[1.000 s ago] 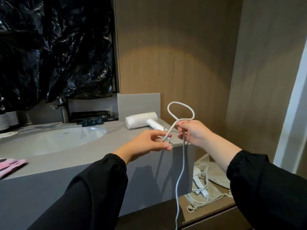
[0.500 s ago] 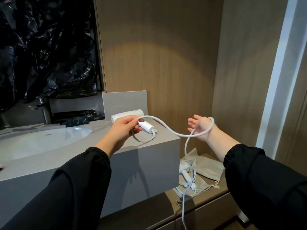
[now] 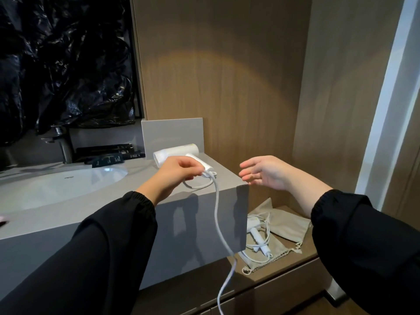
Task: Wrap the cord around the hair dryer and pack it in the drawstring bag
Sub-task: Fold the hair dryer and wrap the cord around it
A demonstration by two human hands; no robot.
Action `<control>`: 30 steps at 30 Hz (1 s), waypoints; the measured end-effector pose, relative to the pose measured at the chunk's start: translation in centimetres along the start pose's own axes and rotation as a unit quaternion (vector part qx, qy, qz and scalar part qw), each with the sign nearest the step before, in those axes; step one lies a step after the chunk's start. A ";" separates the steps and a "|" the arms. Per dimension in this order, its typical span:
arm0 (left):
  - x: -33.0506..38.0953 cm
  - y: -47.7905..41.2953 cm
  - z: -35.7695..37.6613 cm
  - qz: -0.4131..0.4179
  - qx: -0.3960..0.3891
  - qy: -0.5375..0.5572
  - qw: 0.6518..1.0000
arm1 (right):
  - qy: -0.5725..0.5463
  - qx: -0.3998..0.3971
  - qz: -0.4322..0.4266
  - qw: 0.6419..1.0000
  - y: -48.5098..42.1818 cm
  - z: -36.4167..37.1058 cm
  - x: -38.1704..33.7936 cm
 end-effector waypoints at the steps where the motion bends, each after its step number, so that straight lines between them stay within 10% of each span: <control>1: -0.1 0.0 0.2 0.001 -0.015 -0.032 0.999 | 0.027 0.015 0.000 1.000 -0.3 0.6 -0.3; 10: -3.4 -2.4 -4.8 0.008 0.076 -0.223 0.972 | 0.118 0.098 -0.001 0.988 -5.1 6.0 -1.7; 17: -6.8 -5.9 -7.7 0.060 0.034 -0.650 0.757 | 0.206 0.047 0.043 0.977 -10.2 9.8 -1.8; 30: -9.9 -12.1 -12.9 0.047 0.039 -0.668 0.741 | 0.385 0.005 0.064 0.921 -17.9 12.8 -3.3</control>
Point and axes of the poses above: each hand's wrist, its own y-axis away from the middle knuckle, its own z-axis out of the palm, x = y × z, the point moved 6 cm from there along -y, towards the middle knuckle, and after that the axes turned 9 degrees about y, right-handed, at the moved point
